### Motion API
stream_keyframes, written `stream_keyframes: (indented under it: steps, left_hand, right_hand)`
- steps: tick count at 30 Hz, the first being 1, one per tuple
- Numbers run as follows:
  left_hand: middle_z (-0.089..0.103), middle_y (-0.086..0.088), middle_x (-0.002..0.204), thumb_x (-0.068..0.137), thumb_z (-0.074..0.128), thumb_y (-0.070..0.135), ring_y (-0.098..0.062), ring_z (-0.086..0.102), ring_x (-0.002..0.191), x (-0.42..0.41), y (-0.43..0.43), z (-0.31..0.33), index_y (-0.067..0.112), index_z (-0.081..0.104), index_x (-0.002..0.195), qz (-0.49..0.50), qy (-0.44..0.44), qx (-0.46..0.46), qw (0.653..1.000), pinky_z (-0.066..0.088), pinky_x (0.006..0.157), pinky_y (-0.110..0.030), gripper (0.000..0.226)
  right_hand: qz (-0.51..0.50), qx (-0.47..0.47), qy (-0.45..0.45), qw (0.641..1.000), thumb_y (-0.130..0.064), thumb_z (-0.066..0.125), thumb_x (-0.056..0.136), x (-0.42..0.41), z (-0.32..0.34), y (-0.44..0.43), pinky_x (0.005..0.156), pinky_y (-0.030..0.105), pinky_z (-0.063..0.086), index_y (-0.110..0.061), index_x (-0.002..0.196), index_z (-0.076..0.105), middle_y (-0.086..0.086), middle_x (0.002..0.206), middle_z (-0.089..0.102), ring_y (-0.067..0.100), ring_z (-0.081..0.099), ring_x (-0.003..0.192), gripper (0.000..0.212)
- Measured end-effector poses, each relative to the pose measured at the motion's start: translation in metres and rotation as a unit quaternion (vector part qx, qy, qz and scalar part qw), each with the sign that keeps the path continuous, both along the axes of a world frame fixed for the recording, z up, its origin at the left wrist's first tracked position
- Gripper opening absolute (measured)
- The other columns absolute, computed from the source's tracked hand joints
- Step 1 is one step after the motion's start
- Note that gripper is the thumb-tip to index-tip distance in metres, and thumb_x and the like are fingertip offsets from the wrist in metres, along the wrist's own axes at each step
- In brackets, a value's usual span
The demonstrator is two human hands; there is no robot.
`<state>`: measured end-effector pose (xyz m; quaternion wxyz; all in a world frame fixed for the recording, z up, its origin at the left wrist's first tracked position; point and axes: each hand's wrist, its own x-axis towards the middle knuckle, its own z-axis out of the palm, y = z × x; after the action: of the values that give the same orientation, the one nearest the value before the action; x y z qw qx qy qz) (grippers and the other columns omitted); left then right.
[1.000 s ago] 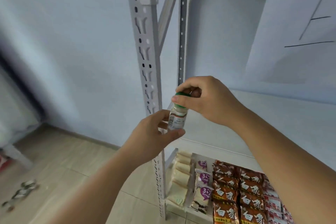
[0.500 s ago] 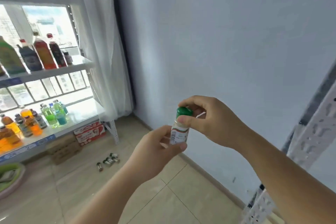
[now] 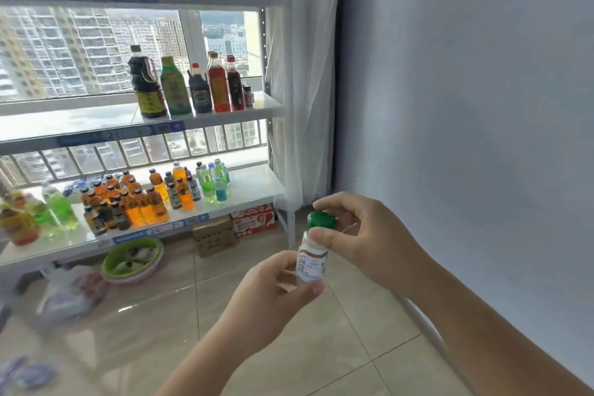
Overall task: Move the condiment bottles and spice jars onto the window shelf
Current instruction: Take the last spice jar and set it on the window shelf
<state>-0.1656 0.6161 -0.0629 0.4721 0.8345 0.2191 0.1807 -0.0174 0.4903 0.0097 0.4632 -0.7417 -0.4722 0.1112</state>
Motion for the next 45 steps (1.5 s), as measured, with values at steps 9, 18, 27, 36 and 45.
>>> stream_keyframes:
  steps: [9, 18, 27, 36, 45]
  left_hand:
    - [0.074, 0.020, 0.104, 0.089, 0.075, 0.040, -0.003, 0.067, 0.089, 0.069, 0.120, 0.008, 0.038, 0.072, 0.106, 0.067, -0.011, 0.020, 0.997, 0.057, 0.078, -0.029, 0.018]
    - [0.073, 0.023, 0.108, 0.088, 0.073, 0.047, -0.002, 0.068, 0.090, 0.163, 0.232, 0.028, 0.042, 0.068, 0.112, 0.112, -0.011, 0.014, 0.994, 0.058, 0.083, -0.033, 0.025]
    - [0.070, 0.030, 0.103, 0.087, 0.077, 0.042, 0.005, 0.070, 0.083, 0.211, 0.336, 0.020, 0.042, 0.065, 0.115, 0.164, 0.018, -0.008, 0.986, 0.058, 0.075, -0.025, 0.030]
    - [0.066, 0.038, 0.105, 0.089, 0.074, 0.041, 0.012, 0.067, 0.091, 0.268, 0.480, 0.014, 0.042, 0.065, 0.112, 0.169, 0.019, 0.026, 0.985, 0.058, 0.081, -0.020, 0.025]
    - [0.073, 0.026, 0.102, 0.090, 0.073, 0.041, 0.012, 0.066, 0.093, 0.305, 0.591, 0.024, 0.042, 0.066, 0.109, 0.172, 0.032, 0.050, 0.983, 0.051, 0.076, -0.012, 0.021]
  right_hand:
    - [0.062, 0.036, 0.057, 0.996, -0.038, 0.082, 0.084, 0.078, -0.005, 0.143, 0.082, 0.026, 0.061, -0.030, 0.119, 0.068, -0.013, 0.099, 0.075, 0.003, 0.072, 0.091, 0.038]
    - [0.102, 0.048, 0.036, 0.993, -0.039, 0.081, 0.085, 0.184, 0.019, 0.270, 0.087, 0.031, 0.060, -0.030, 0.120, 0.069, -0.013, 0.099, 0.074, 0.003, 0.071, 0.093, 0.038]
    - [0.111, 0.050, 0.033, 0.992, -0.034, 0.080, 0.086, 0.254, 0.017, 0.384, 0.083, 0.021, 0.056, -0.029, 0.118, 0.069, -0.016, 0.100, 0.073, -0.001, 0.069, 0.093, 0.034]
    - [0.084, 0.036, -0.007, 0.996, -0.031, 0.075, 0.092, 0.325, 0.006, 0.533, 0.077, 0.011, 0.051, -0.025, 0.122, 0.068, -0.020, 0.103, 0.068, 0.002, 0.067, 0.094, 0.032]
    - [0.058, 0.041, -0.018, 0.997, -0.021, 0.077, 0.091, 0.395, 0.006, 0.651, 0.072, 0.012, 0.050, -0.023, 0.114, 0.067, -0.011, 0.100, 0.071, 0.004, 0.067, 0.092, 0.025]
